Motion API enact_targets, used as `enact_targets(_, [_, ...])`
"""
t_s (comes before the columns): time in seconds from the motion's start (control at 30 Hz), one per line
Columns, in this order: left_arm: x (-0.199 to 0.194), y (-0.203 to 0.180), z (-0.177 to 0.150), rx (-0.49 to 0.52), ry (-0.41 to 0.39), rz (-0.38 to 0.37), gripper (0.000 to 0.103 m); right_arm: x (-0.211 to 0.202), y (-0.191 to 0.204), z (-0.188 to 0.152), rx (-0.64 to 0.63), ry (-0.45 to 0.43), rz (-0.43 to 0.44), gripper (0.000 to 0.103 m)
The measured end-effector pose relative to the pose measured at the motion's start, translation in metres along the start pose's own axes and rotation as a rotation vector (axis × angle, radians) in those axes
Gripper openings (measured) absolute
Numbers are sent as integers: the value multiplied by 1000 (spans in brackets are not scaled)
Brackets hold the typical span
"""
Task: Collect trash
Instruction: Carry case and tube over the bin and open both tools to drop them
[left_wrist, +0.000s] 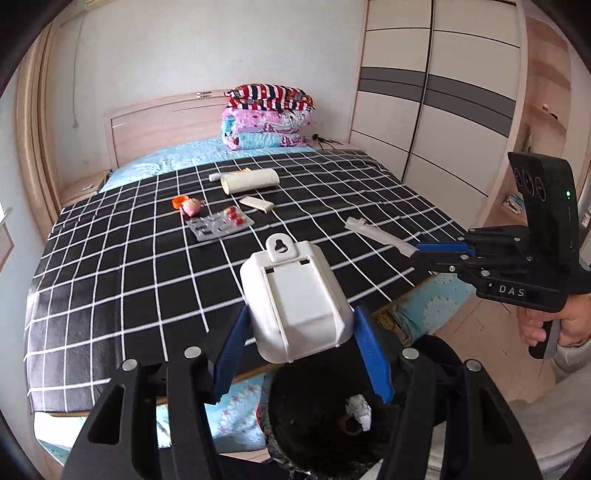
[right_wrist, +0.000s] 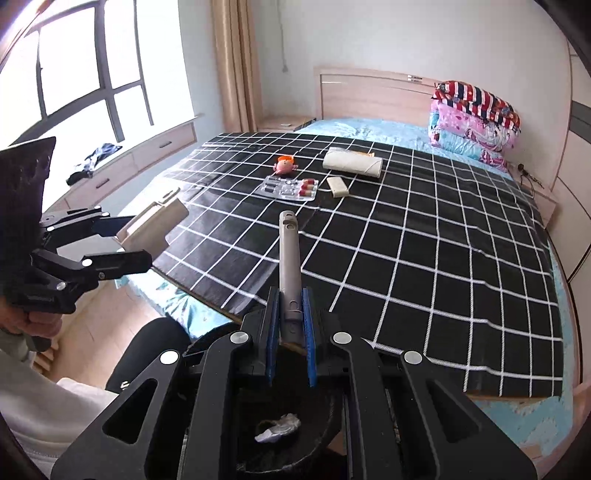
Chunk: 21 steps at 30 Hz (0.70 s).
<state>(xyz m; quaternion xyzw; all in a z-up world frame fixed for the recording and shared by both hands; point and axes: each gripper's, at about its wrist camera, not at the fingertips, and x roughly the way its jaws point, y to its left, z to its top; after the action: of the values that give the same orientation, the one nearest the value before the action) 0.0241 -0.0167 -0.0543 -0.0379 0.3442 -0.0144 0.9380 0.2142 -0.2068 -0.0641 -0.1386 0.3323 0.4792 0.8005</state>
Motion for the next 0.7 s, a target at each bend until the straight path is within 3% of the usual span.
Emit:
enact_targets(0.47, [34,-19,-52,29,162,-144,56,25,24,-67,19,168,93,13])
enact_targets(0.7, [69,-19,-80,22,285,-163,56,47,26,-92,41,254,119,13])
